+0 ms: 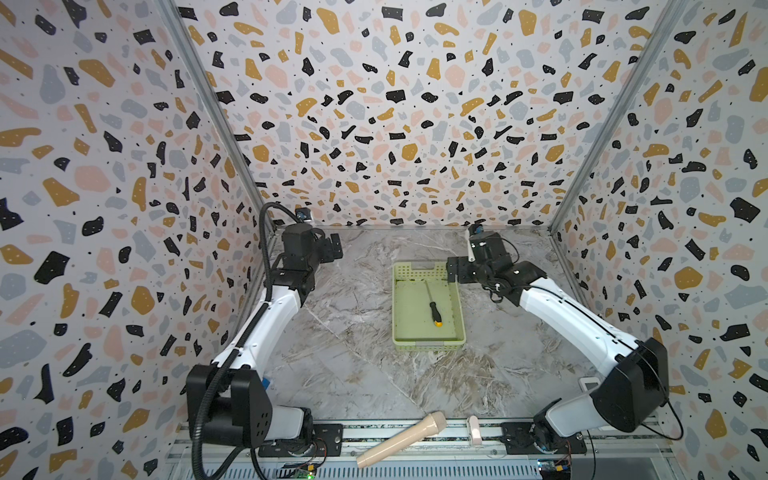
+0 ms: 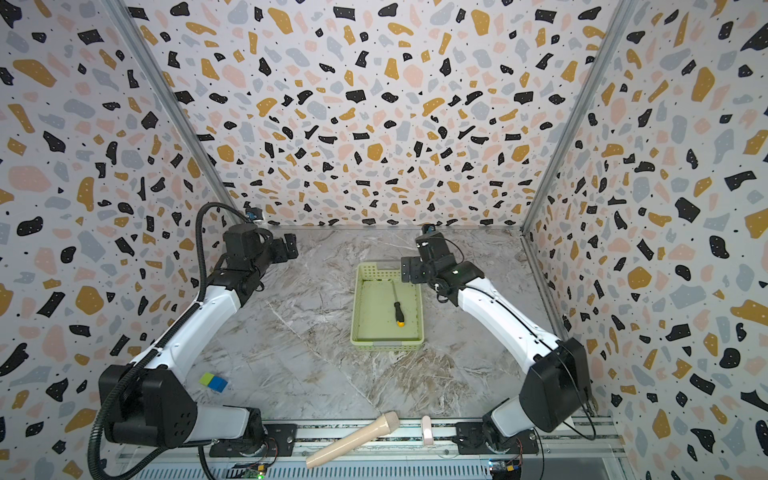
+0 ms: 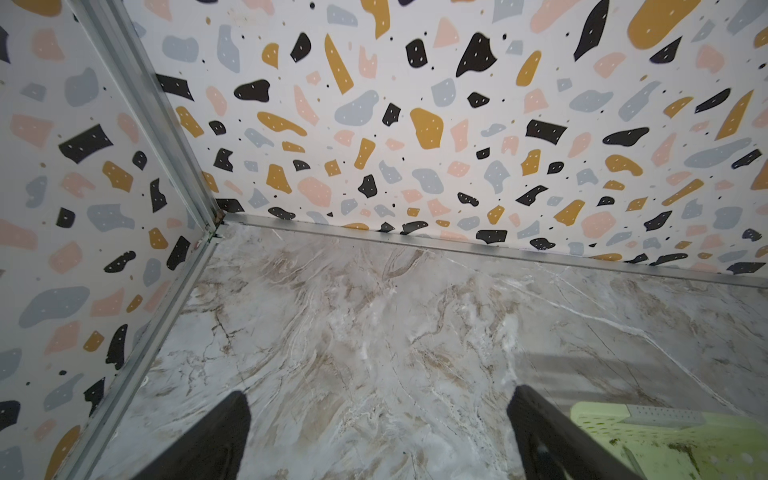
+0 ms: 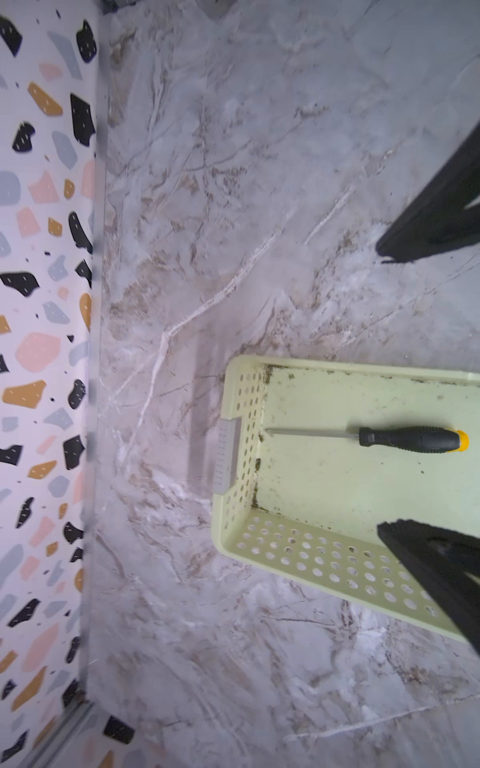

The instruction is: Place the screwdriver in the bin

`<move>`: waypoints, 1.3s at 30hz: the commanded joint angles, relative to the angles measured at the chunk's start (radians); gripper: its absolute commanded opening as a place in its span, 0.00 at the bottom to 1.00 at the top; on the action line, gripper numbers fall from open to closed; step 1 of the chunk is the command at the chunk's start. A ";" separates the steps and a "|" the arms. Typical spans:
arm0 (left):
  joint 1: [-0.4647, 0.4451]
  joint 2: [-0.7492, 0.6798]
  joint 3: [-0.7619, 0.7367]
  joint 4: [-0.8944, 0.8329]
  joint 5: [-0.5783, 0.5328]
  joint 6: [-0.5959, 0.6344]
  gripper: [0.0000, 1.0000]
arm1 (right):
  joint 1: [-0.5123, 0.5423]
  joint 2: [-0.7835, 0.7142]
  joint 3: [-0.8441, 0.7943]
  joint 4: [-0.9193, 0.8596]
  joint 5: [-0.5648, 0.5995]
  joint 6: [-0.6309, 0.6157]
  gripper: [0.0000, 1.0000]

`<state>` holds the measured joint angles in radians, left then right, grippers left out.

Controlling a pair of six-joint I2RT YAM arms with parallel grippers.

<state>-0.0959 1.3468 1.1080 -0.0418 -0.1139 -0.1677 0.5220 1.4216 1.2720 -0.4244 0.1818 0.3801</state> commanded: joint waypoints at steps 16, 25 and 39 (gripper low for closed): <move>-0.050 -0.189 -0.414 0.587 -0.248 0.225 0.99 | -0.280 -0.270 -0.356 0.309 -0.148 -0.088 0.99; -0.129 -0.171 -0.515 0.683 -0.397 0.345 1.00 | -0.330 -0.323 -0.616 0.644 -0.036 -0.236 0.99; -0.163 -0.255 -0.855 0.907 -0.432 0.196 1.00 | -0.499 -0.183 -0.930 1.296 -0.039 -0.252 0.99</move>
<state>-0.2600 1.1622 0.2607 0.7326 -0.5190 0.0505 0.0360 1.2217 0.3721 0.6861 0.1673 0.1448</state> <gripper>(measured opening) 0.995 0.988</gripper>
